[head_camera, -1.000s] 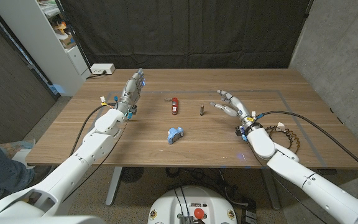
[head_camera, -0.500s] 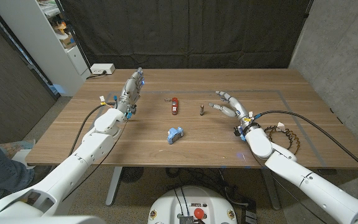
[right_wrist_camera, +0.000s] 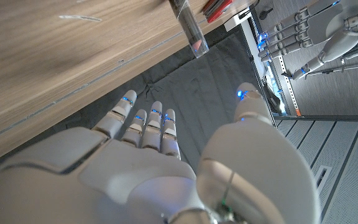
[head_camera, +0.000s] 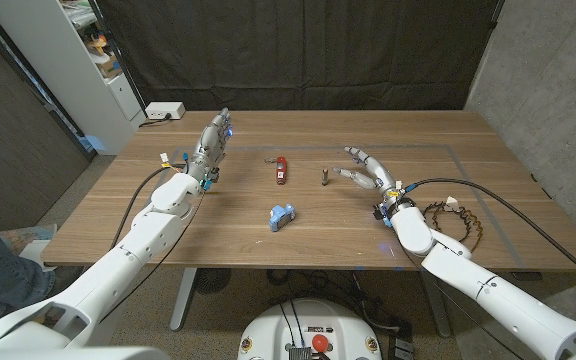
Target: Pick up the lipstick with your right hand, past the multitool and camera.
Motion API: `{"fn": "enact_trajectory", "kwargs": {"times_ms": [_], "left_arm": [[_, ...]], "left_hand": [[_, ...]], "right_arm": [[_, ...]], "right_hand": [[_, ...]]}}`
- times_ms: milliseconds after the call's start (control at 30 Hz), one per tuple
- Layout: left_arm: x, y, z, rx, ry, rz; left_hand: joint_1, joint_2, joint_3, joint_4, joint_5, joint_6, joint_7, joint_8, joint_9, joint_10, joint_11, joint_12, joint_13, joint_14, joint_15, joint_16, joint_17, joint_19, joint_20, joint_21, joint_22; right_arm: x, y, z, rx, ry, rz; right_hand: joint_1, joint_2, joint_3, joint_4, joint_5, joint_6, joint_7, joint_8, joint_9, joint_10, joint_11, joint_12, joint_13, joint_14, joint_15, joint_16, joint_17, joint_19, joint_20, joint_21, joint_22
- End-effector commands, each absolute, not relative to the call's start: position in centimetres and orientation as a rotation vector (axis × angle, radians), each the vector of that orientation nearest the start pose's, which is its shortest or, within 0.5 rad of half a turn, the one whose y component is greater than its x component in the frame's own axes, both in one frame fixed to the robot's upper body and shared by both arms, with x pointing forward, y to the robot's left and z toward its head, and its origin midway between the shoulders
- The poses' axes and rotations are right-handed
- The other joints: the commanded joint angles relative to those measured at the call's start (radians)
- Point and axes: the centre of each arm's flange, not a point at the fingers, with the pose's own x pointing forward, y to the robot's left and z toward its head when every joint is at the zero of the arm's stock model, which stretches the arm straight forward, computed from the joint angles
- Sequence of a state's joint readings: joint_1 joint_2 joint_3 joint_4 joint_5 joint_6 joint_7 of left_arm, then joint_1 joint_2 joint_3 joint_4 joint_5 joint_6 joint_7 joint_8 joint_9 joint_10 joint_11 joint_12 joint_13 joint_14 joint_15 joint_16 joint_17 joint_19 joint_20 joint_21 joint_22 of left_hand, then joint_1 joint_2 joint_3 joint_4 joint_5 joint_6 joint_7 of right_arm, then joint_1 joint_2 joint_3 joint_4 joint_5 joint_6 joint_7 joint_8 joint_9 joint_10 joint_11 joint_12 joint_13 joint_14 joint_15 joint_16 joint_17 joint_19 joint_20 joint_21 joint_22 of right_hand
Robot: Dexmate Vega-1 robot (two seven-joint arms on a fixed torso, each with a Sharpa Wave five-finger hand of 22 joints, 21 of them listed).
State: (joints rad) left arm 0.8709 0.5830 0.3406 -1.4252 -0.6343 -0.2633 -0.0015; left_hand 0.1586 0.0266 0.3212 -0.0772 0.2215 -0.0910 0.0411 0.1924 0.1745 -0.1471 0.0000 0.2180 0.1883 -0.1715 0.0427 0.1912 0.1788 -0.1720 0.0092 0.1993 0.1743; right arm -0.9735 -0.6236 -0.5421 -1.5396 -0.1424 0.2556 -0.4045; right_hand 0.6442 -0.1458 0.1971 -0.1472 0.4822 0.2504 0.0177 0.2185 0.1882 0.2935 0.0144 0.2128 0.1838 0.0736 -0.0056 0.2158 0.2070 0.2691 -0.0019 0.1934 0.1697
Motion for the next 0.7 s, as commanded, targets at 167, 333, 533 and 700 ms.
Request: {"fn": "enact_trajectory", "kwargs": {"times_ms": [167, 333, 533, 700], "left_arm": [[63.07, 30.47, 0.22, 0.023, -0.647, -0.199], [63.0, 30.53, 0.2, 0.023, -0.647, -0.192], [63.08, 30.38, 0.19, 0.013, -0.649, -0.191], [63.46, 30.11, 0.11, 0.003, -0.651, -0.198]], "left_hand": [[0.005, 0.006, 0.001, -0.008, -0.002, 0.007, 0.0, -0.003, 0.003, 0.008, 0.003, -0.002, 0.004, -0.029, -0.005, -0.003, 0.003, -0.03, 0.005, -0.003, 0.006], [0.005, 0.007, 0.001, -0.009, -0.002, 0.008, 0.0, -0.003, 0.003, 0.009, 0.003, -0.002, 0.004, -0.029, -0.004, -0.003, 0.003, -0.03, 0.005, -0.003, 0.006], [0.005, 0.007, 0.001, -0.009, -0.002, 0.008, 0.0, -0.003, 0.003, 0.009, 0.002, -0.002, 0.004, -0.03, -0.005, -0.004, 0.003, -0.03, 0.006, -0.003, 0.006], [0.005, 0.007, 0.0, -0.009, -0.002, 0.009, 0.0, -0.003, 0.003, 0.009, 0.003, -0.003, 0.004, -0.03, -0.005, -0.004, 0.003, -0.031, 0.006, -0.003, 0.006]], "right_arm": [[60.39, -20.08, -8.7, -0.725, -0.791, 0.016], [60.54, -20.05, -8.61, -0.737, -0.794, 0.02], [60.4, -19.82, -8.27, -0.77, -0.793, 0.041], [60.31, -19.7, -7.93, -0.8, -0.788, 0.06]], "right_hand": [[0.032, 0.003, -0.002, -0.002, 0.016, 0.043, -0.004, 0.013, 0.003, 0.046, 0.0, 0.009, 0.004, 0.026, -0.002, 0.008, 0.003, 0.023, -0.001, 0.01, 0.004], [0.048, 0.006, -0.004, -0.004, 0.026, 0.075, -0.009, 0.02, 0.003, 0.076, -0.009, 0.014, 0.004, 0.043, -0.005, 0.013, 0.003, 0.037, -0.002, 0.013, 0.004], [0.056, 0.007, -0.006, -0.003, 0.03, 0.088, -0.009, 0.022, 0.004, 0.089, -0.01, 0.014, 0.004, 0.052, -0.006, 0.015, 0.003, 0.043, -0.001, 0.013, 0.004], [0.057, 0.007, -0.008, -0.002, 0.032, 0.091, -0.01, 0.022, 0.004, 0.09, -0.011, 0.013, 0.004, 0.057, -0.003, 0.017, 0.003, 0.044, 0.001, 0.013, 0.004]]}}
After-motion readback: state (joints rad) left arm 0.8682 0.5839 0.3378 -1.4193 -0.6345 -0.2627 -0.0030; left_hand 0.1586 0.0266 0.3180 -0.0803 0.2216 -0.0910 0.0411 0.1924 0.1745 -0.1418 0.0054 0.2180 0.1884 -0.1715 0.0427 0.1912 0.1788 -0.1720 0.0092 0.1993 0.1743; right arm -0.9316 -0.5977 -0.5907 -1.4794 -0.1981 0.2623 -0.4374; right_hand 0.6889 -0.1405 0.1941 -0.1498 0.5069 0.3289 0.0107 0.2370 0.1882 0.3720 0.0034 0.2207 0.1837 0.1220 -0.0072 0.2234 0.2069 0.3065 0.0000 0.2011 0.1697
